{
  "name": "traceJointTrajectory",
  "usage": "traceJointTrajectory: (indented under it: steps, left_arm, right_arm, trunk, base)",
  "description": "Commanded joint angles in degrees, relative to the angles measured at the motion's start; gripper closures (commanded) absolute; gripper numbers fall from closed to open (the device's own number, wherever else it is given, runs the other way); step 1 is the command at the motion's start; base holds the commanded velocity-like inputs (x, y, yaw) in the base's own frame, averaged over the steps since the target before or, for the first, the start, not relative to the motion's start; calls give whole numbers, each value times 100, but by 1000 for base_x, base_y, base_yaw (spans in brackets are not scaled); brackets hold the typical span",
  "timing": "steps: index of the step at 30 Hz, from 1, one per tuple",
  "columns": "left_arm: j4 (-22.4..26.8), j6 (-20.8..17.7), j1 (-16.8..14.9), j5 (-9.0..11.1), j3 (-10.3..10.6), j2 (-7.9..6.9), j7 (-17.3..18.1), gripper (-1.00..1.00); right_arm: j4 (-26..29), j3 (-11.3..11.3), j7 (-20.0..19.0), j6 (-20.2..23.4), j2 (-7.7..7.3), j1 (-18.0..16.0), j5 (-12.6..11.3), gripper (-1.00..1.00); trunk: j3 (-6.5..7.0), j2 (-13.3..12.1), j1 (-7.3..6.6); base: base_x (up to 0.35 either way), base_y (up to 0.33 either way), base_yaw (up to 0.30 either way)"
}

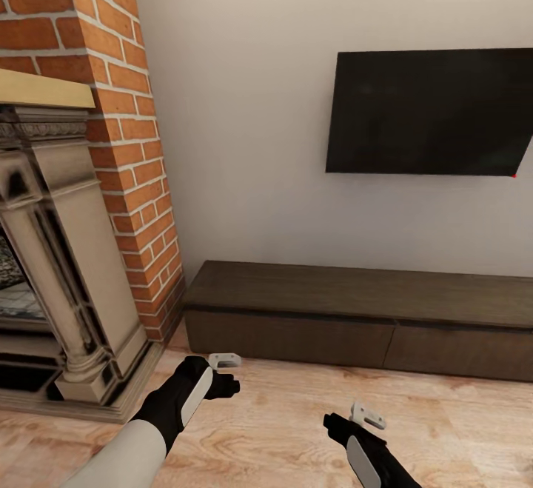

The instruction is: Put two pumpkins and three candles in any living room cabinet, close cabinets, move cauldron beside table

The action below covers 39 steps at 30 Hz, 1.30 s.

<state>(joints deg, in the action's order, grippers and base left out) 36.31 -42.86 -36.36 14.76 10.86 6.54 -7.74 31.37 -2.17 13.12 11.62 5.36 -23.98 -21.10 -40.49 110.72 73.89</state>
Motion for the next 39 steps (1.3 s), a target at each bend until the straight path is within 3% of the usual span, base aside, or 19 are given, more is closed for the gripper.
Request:
traceJointTrajectory:
  steps: [1, 16, 32, 39]
  left_arm:
    - [8, -20, -3, 61, 22, -3, -52, -100]
    - [8, -19, -3, 70, 22, -3, -52, -100]
    - [8, -20, -3, 75, 22, -3, -52, -100]
    - [8, -20, -3, 79, -27, -3, -33, -100]
  right_arm:
    - [12, -15, 23, 30, 6, -1, -24, -100]
    - [44, -17, 17, 29, 0, -1, -58, -100]
    - [47, -49, 25, 17, 5, -1, -69, -100]
    - [84, -70, -3, 97, 13, -1, -87, -100]
  trunk:
    - [-6, 3, -1]
    - [6, 3, -1]
    - [7, 3, -1]
    - [7, 3, -1]
  base:
    - [0, 0, 0]
    - [0, 0, -79]
    - [0, 0, -269]
    - [0, 0, -67]
